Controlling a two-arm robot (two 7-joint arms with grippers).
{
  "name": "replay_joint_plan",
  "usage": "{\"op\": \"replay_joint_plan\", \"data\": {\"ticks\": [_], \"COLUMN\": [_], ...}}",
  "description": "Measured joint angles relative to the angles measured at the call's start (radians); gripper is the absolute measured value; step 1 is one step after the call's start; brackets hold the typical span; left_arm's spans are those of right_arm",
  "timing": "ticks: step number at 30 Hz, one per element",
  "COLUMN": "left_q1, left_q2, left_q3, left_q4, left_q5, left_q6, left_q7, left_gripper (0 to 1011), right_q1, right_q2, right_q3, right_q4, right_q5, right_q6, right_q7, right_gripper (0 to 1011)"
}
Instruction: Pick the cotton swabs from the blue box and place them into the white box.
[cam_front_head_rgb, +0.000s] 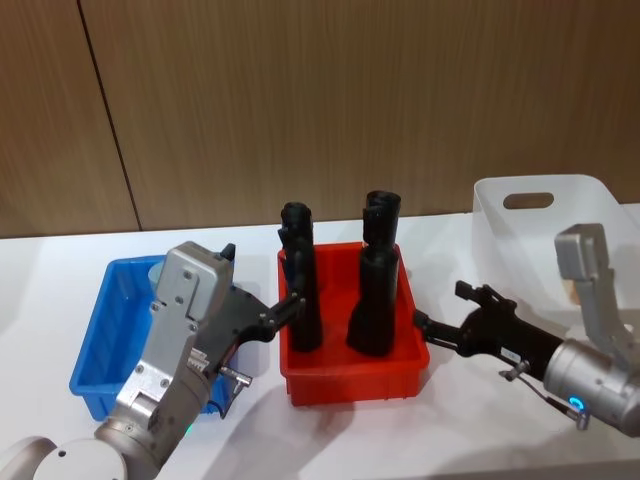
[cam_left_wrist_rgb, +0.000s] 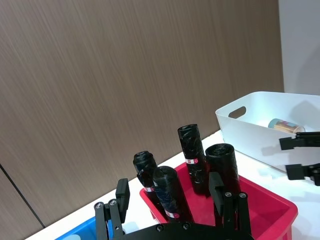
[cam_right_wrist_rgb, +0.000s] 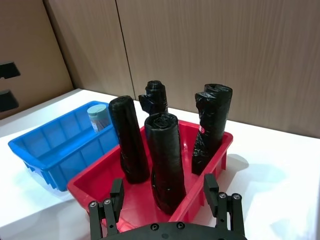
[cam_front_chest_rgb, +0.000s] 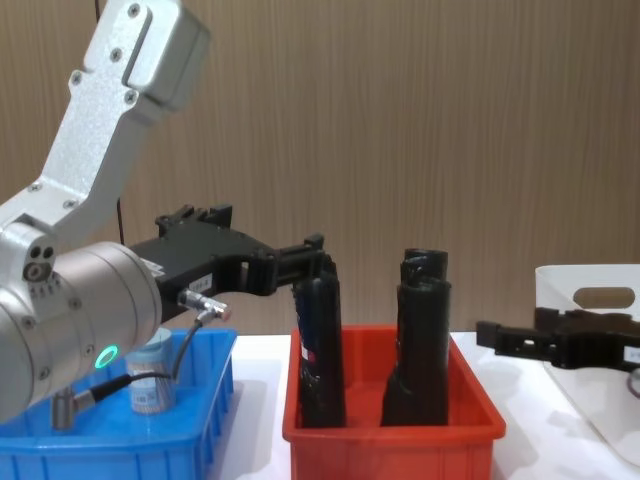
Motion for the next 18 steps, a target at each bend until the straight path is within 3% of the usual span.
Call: {"op": "replay_joint_plan", "data": {"ticks": [18], "left_q1": [0.0], "left_q2": [0.0], "left_q3": [0.0], "left_q4": [0.0], "left_q5": [0.0], "left_q6": [0.0], "left_q7": [0.0], "left_gripper": [1004], "right_q1": [0.144], "right_q2": [-0.049], "right_q3": [-0.02], "right_q4": [0.207], "right_q5": [0.007], "right_q6": [-0.018], "right_q7": [0.071], "right_gripper": [1002]}}
